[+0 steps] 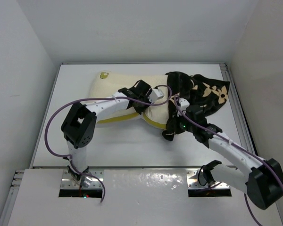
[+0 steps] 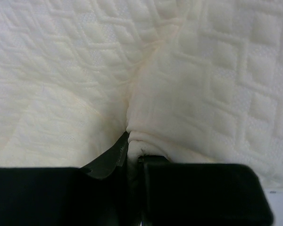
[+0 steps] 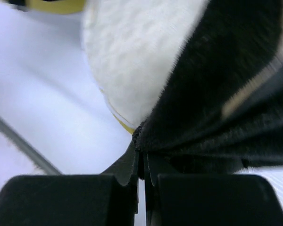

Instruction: Put the pillow into the pillowcase

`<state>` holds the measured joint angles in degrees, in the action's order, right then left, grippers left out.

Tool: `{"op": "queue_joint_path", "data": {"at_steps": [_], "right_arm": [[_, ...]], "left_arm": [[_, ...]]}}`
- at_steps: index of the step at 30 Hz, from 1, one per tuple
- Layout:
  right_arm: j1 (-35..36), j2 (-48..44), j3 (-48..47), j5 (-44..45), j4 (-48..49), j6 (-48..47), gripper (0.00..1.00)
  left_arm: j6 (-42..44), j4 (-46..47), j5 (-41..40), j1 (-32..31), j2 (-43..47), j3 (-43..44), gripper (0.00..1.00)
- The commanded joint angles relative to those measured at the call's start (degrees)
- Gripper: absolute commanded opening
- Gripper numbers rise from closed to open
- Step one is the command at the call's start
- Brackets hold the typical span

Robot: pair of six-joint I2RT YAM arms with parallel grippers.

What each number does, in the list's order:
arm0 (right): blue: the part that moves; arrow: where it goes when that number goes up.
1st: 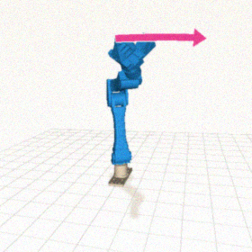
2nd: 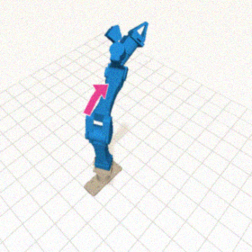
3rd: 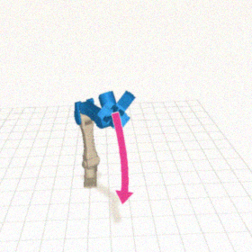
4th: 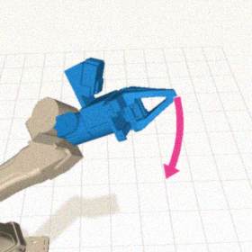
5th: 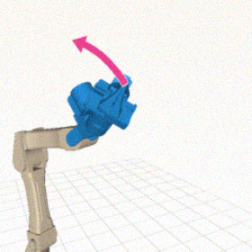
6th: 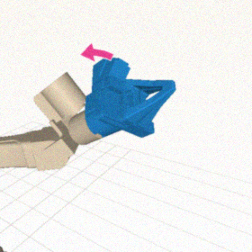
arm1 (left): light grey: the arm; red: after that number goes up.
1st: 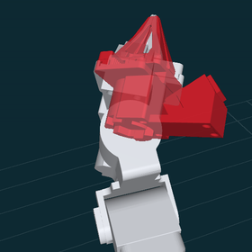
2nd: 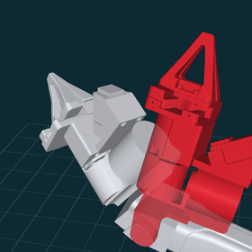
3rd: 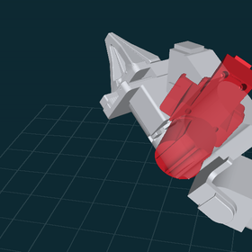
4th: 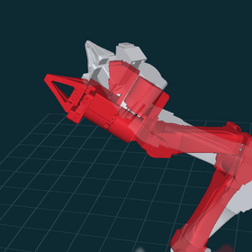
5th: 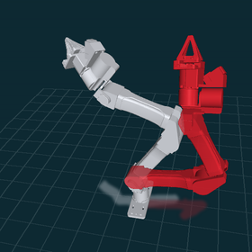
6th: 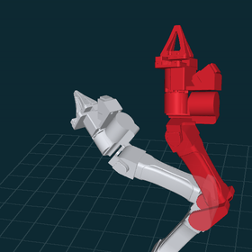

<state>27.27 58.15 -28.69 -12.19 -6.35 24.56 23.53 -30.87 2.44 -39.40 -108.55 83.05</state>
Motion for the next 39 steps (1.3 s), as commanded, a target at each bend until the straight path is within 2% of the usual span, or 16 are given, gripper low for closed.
{"op": "queue_joint_path", "data": {"at_steps": [1,4,7,15,16,18,20,22,24,25,29,31,32,33,35,39], "right_arm": [[2.79,3.45,-6.02,-14.85,11.85,1.79,0.00],[4.10,6.36,-10.85,-23.02,17.84,6.20,0.00],[5.77,7.15,-14.73,-27.00,15.76,6.47,0.00],[5.51,7.68,-10.43,-29.91,21.91,12.10,0.00],[5.60,7.94,-10.42,-28.35,20.60,10.61,0.09],[5.78,9.17,-10.60,-22.21,12.47,9.29,0.48],[4.82,9.70,-11.65,-18.68,6.65,8.24,0.71],[3.67,7.69,-12.09,-16.75,4.33,7.62,0.87],[2.80,2.96,-12.01,-14.02,3.45,7.35,0.89],[2.27,1.54,-12.44,-12.70,2.75,7.52,0.87],[-1.77,-2.16,-14.73,-4.98,-3.30,10.50,0.00],[-3.09,-1.90,-15.87,-2.42,-6.46,12.78,0.02],[-3.53,-1.47,-16.40,-0.75,-7.35,13.32,0.43],[-3.97,-0.50,-17.36,0.14,-8.32,14.02,0.64],[-5.03,0.90,-19.29,6.69,-12.18,16.47,0.91],[-7.40,2.31,-21.93,15.78,-16.93,19.56,0.99]], "left_arm": [[-2.79,7.05,-0.77,-1.03,0.10,3.96,0.00],[-2.88,7.06,-1.91,-1.47,-0.43,3.79,0.00],[-3.40,7.14,-2.17,-1.21,-0.52,3.09,0.00],[-4.28,7.23,-2.17,-0.86,-0.61,2.74,0.00],[-4.37,7.14,-2.17,-0.68,-0.69,2.91,0.00],[-4.63,6.97,-2.09,-0.42,-0.70,3.17,0.00],[-4.72,6.27,-1.12,-0.33,-0.52,3.79,0.00],[-4.63,5.30,-0.59,-0.24,-0.26,4.05,0.00],[-4.63,4.86,-0.16,0.02,-0.08,4.14,0.00],[-4.72,4.25,0.11,0.28,0.09,4.06,0.00],[-5.51,2.66,3.09,0.64,0.18,5.02,0.10],[-6.39,1.52,5.03,0.64,0.18,6.50,0.24],[-6.65,1.08,5.73,0.64,0.27,7.12,0.34],[-6.74,0.47,6.08,0.72,0.27,8.26,0.38],[-6.92,-0.85,6.96,0.72,0.36,10.37,0.50],[-7.09,-3.58,9.68,0.99,0.80,13.98,0.65]]}}
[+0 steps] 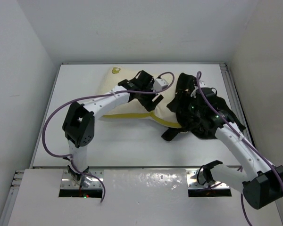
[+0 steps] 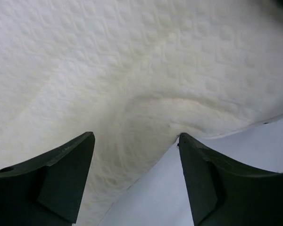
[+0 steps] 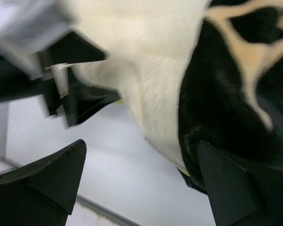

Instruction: Put the pillow into the pillowcase

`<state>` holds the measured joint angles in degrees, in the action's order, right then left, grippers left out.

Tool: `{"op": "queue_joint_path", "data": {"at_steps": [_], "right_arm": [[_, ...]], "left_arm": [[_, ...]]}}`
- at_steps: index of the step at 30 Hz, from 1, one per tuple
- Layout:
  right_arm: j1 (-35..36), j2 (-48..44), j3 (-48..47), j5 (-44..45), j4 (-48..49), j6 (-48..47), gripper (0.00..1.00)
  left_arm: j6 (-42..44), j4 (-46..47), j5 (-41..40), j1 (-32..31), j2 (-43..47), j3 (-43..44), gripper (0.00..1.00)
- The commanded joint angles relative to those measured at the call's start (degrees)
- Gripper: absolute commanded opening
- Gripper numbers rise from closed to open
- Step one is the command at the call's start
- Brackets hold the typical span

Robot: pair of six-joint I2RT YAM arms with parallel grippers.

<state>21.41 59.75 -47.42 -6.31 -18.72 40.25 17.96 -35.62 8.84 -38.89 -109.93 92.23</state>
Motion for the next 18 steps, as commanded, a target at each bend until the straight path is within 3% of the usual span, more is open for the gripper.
{"op": "queue_joint_path", "data": {"at_steps": [1,3,4,5,6,7,8,9,10,11,12,15,16,17,18], "right_arm": [[-1.89,0.98,-4.08,11.13,-4.92,4.31,0.99],[-2.77,1.68,-4.78,13.77,-5.36,4.66,0.96],[-3.04,2.04,-5.83,14.47,-5.80,4.23,0.86],[-3.30,2.56,-6.37,14.83,-6.41,3.61,0.41],[-3.48,2.83,-7.07,15.88,-7.46,3.52,0.22],[-3.39,3.79,-8.55,17.19,-8.51,3.17,0.15],[-3.39,4.06,-8.83,18.16,-9.66,2.91,0.18],[-3.57,4.76,-8.74,19.82,-9.93,2.56,0.62],[-3.65,5.37,-8.40,20.28,-10.11,2.55,0.82],[-3.74,5.99,-8.13,20.19,-10.11,2.12,0.93],[-4.00,6.87,-7.95,19.41,-10.19,1.85,0.99],[-4.27,12.31,-7.78,17.74,-9.58,1.15,0.99],[-4.53,15.80,-8.21,15.90,-9.15,1.06,0.99],[-4.79,17.67,-8.65,14.75,-8.01,0.97,0.99],[-5.23,19.60,-9.18,14.05,-7.56,1.06,0.99]], "left_arm": [[-1.69,0.55,3.72,0.66,2.26,5.33,0.72],[-1.96,-1.20,4.77,1.27,2.70,7.26,0.74],[-1.96,-2.43,5.22,1.89,2.88,8.57,0.75],[-2.05,-2.96,5.57,2.33,3.14,9.11,0.86],[-2.57,-3.40,5.66,2.77,3.32,9.63,0.87],[-2.92,-4.02,5.23,4.16,3.58,10.51,0.88],[-4.32,-4.28,5.05,5.48,3.76,10.69,0.89],[-5.03,-4.20,4.26,6.89,3.93,10.87,0.89],[-5.47,-3.68,3.56,10.30,4.02,10.61,0.89],[-5.74,-3.24,2.51,12.33,3.85,10.52,0.89],[-6.09,-2.80,-0.81,14.09,3.41,10.26,0.89],[-4.69,0.36,-8.19,20.16,2.79,7.80,0.92],[-3.90,2.98,-2.13,22.35,2.88,5.44,0.93],[-2.33,4.40,-11.04,23.24,2.70,4.29,0.94],[-1.88,5.37,-13.21,23.86,2.09,3.32,0.95]]}}
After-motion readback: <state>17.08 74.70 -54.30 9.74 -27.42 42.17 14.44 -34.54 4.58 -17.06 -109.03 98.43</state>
